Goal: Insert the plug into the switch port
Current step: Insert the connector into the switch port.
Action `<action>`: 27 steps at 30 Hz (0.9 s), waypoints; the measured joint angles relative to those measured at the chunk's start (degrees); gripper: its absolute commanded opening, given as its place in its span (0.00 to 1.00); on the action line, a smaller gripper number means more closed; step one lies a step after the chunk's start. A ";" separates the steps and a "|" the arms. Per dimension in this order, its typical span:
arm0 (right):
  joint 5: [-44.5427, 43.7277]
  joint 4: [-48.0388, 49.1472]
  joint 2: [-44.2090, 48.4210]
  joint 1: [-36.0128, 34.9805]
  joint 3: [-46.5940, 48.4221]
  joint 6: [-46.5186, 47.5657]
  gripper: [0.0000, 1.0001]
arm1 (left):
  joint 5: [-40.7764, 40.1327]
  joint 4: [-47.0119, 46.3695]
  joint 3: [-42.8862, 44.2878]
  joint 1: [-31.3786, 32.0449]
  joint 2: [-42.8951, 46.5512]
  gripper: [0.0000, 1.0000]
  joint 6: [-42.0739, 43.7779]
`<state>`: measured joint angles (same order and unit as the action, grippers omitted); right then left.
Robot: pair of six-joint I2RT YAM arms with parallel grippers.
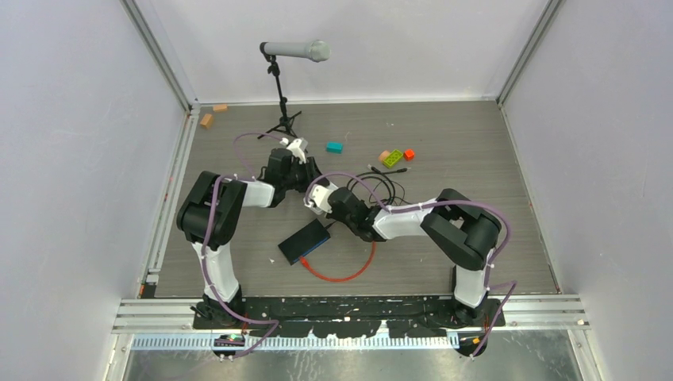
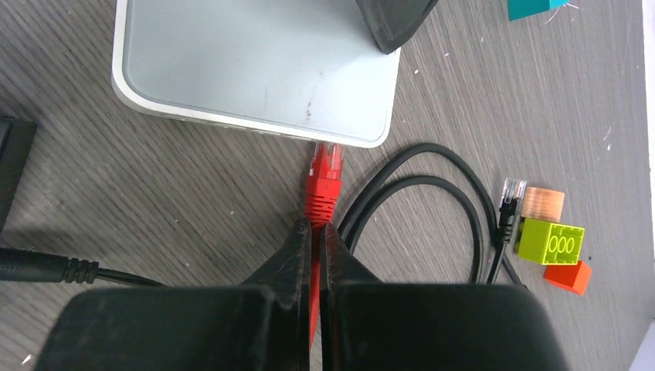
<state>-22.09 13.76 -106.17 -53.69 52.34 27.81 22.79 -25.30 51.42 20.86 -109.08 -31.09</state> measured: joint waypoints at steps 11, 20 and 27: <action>-1.22 -3.72 -1.33 -0.07 3.52 3.13 0.01 | 0.35 -0.20 0.70 -0.24 -0.59 0.40 0.24; -0.35 -7.19 -2.99 1.33 7.02 4.09 0.00 | 0.31 -0.11 1.60 -0.26 -1.07 0.39 1.86; 0.81 -7.45 -2.99 1.57 7.19 4.87 0.01 | 0.44 -0.20 1.62 0.00 -1.07 0.39 3.37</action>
<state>-21.28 6.31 -109.16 -52.12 59.53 32.69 23.22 -25.50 53.04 20.86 -110.15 -27.73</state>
